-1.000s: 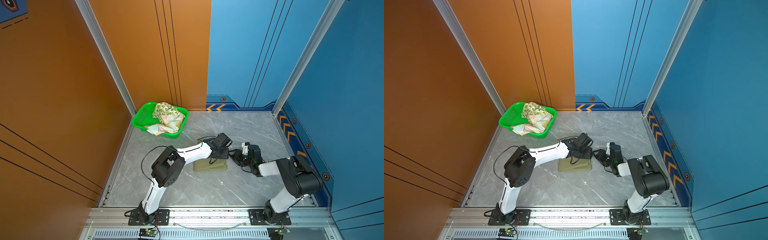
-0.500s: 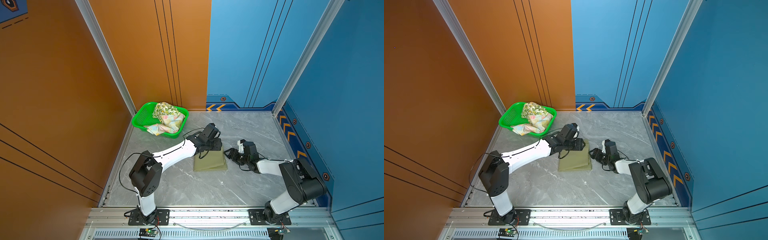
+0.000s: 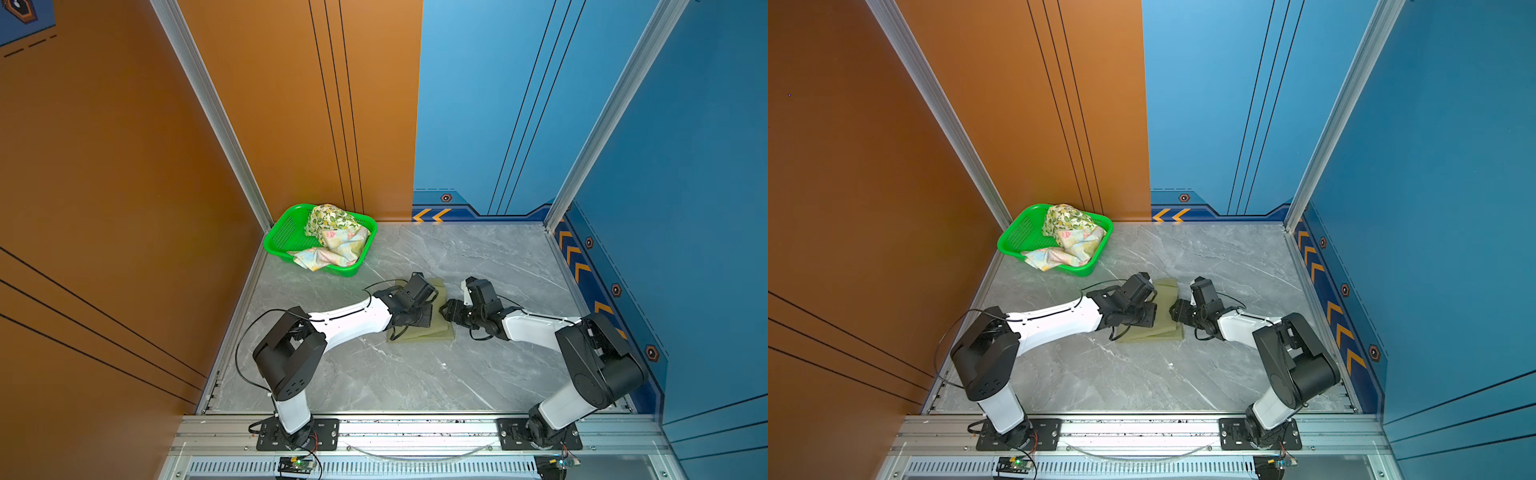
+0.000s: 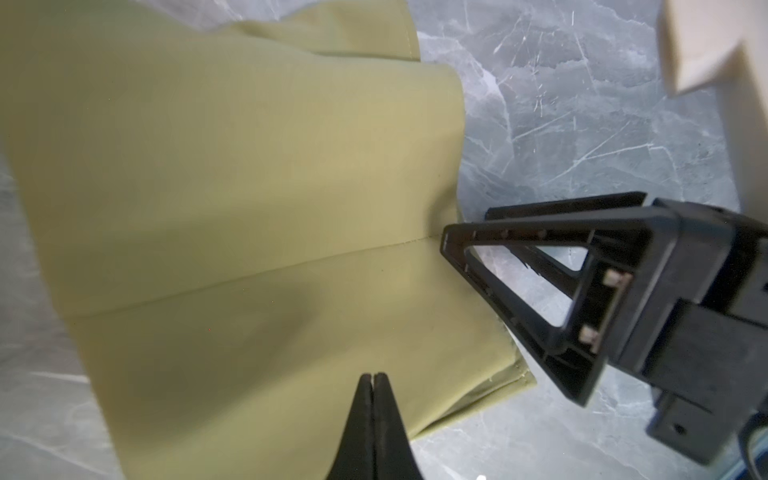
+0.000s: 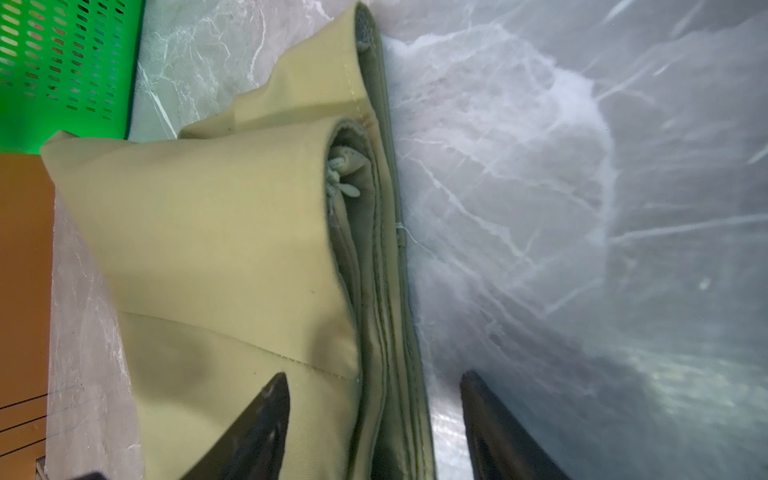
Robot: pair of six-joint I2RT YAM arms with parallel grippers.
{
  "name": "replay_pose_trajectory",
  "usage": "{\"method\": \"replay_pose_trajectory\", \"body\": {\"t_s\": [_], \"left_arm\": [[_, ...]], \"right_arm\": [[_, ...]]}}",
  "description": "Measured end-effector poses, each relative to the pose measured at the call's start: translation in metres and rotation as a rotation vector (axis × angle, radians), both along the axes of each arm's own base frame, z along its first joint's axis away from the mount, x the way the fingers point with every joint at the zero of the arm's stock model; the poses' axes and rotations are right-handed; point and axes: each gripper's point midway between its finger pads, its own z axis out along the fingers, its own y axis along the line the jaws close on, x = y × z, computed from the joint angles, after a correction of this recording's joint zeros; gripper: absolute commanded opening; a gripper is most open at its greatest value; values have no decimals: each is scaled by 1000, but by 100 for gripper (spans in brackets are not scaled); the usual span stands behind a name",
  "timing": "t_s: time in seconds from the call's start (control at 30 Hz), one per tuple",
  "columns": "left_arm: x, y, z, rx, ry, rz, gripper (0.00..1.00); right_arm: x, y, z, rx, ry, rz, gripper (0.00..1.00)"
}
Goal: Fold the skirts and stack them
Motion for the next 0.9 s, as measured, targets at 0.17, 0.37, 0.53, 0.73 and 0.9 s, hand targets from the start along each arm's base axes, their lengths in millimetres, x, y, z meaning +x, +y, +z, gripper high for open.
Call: {"method": "replay_pose_trajectory", "body": {"t_s": [0.17,0.37,0.53,0.73,0.9], "left_arm": [[-14,-19,-33,53,40,-47,0],[-19,-29,-52,77,63,-62,0],[-14,-37,-49,50,52,-53,0],[-9,-45,-47,26,44,-49,0],[-7,-50,-44,1,39,-44,0]], "right_arm": [[0,0,-1,-2,5,-1,63],[2,0,-2,-3,6,-2,61],[2,0,-3,-6,8,-3,58],[5,1,-5,-10,8,-5,48],[6,-1,-9,-28,7,-5,26]]}}
